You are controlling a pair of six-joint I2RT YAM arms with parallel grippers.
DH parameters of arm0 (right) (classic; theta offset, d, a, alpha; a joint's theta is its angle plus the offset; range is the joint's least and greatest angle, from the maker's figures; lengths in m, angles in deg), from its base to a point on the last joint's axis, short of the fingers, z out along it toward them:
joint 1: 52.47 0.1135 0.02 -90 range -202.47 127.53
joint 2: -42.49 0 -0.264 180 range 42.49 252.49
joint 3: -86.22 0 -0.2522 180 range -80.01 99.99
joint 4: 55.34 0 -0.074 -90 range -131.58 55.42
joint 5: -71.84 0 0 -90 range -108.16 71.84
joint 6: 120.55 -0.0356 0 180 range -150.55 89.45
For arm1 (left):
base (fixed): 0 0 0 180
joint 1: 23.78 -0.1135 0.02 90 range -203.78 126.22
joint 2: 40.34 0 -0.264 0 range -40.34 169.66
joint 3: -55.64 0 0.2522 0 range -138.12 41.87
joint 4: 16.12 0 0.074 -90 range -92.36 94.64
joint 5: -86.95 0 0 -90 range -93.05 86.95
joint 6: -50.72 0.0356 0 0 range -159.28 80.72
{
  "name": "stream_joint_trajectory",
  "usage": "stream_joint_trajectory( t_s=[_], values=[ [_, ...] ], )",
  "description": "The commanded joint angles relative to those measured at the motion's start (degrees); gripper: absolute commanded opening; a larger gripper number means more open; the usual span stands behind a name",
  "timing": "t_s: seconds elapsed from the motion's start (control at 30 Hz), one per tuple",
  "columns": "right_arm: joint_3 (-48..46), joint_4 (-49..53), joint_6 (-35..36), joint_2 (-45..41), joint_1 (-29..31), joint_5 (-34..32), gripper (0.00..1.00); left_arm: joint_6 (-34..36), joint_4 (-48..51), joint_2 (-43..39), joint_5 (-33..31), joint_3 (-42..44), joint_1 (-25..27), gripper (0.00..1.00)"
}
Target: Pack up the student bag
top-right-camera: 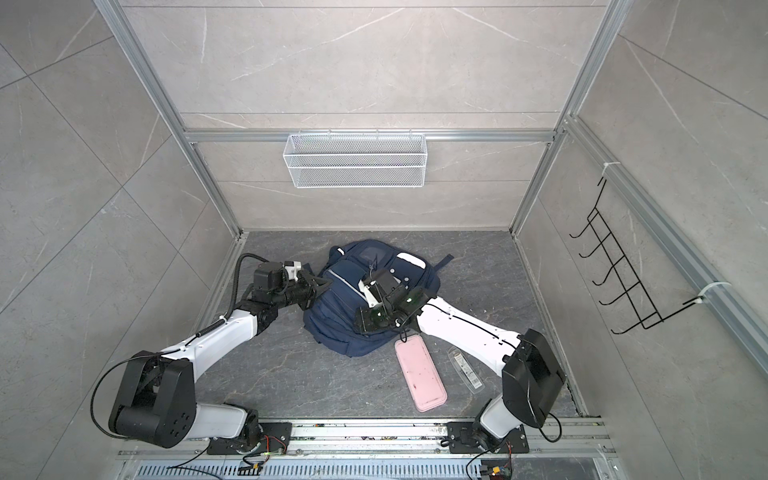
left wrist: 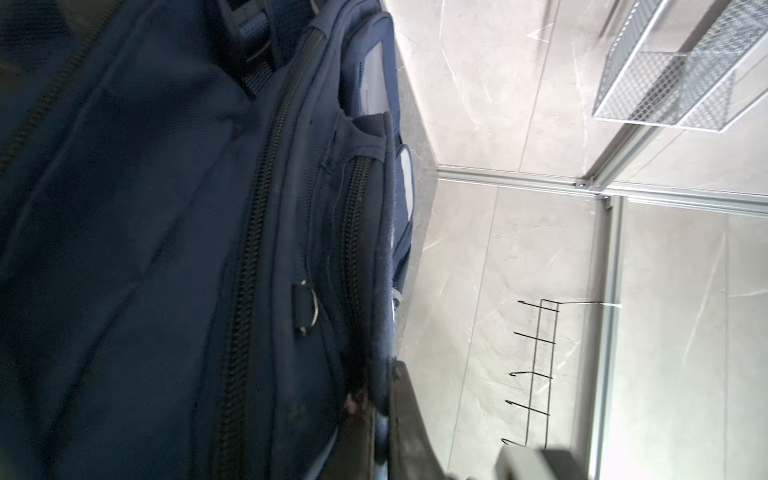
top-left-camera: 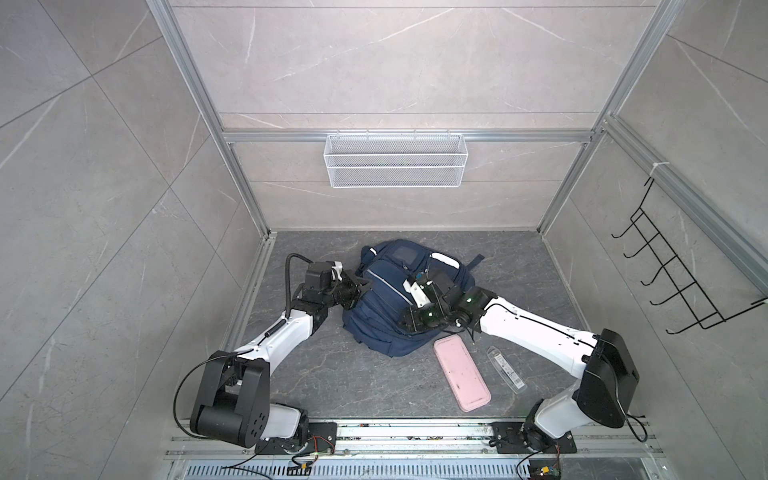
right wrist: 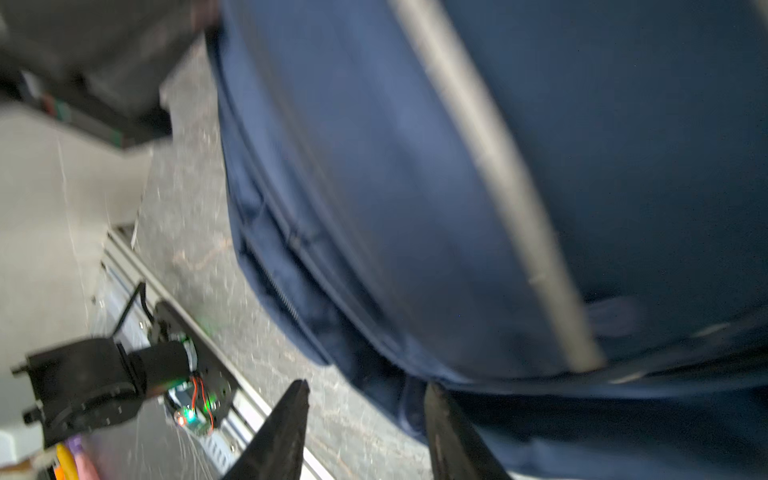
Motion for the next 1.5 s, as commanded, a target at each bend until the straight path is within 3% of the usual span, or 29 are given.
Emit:
stream_joint_trajectory(
  t_s=[0.0, 0.63, 1.0, 1.47],
  values=[
    [-1.93, 1.59, 0.31, -0.29, 0.31, -2.29, 0.49, -2.91, -9.79, -0.59, 4.72, -0.91, 0.56, 0.00],
    [-6.64, -2.53, -0.01, 5.84, 0.76, -4.37, 0.44, -1.45, -7.53, -2.01, 4.47, -1.19, 0.56, 0.00],
    [-7.65, -2.07, -0.30, 2.99, 0.83, -5.83, 0.13, 0.23, -5.63, -1.57, 4.32, -1.67, 0.51, 0.00],
    [-9.64, -4.02, -4.29, -2.70, 0.80, -5.18, 0.04, 3.92, -1.79, 0.81, 4.24, -0.21, -0.20, 0.00]
  ],
)
